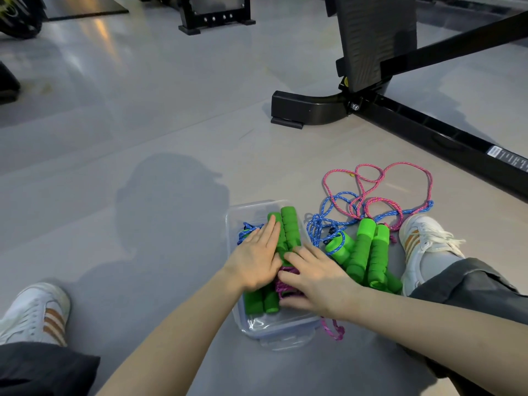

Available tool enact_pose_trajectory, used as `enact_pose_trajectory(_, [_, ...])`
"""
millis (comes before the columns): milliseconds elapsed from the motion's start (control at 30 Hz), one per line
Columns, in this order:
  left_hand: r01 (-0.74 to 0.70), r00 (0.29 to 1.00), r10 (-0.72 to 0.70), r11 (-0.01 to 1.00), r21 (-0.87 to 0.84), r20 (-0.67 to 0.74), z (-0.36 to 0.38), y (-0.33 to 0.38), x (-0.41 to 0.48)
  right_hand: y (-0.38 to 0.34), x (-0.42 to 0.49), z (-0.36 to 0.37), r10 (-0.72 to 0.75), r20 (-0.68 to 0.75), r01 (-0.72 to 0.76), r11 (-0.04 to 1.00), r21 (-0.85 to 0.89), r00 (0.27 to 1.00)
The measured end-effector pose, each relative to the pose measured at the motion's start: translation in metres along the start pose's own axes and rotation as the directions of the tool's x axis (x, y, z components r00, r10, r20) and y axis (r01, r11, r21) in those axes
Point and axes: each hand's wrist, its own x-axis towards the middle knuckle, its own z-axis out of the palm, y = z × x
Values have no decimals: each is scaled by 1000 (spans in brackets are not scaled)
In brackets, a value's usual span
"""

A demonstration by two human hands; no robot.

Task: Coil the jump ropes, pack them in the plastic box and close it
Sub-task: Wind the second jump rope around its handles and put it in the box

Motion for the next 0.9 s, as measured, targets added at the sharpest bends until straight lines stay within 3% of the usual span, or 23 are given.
enact_pose_trajectory(133, [-19,998,18,1000,15,60,-3,-4,-1,13,0,-6,-34,-53,32,999,-44,998])
enact_pose_trajectory(233, [1,992,5,999,-51,123,-8,-7,0,8,2,-3,51,-67,-49,998,37,996])
enact_pose_trajectory(333, [-1,989,7,999,-44,148,-8,-9,1,4,7,0,230,112,-242,963,116,967])
enact_pose_trajectory(400, [-14,988,10,1000,22,156,-7,-7,0,11,14,2,299,234,-323,944,72,925])
enact_pose_trajectory(500, [-6,990,-8,996,94,144,-4,-4,-2,19,27,-2,268,380,-285,958,-13,885])
enact_pose_trajectory(767, [74,981,-106,979,190,162,-5,-3,-6,22,33,7,185,416,-167,983,-80,890])
enact_pose_trajectory(900, [89,968,-129,978,187,214,-8,-2,-5,25,38,0,187,485,-161,982,-96,854])
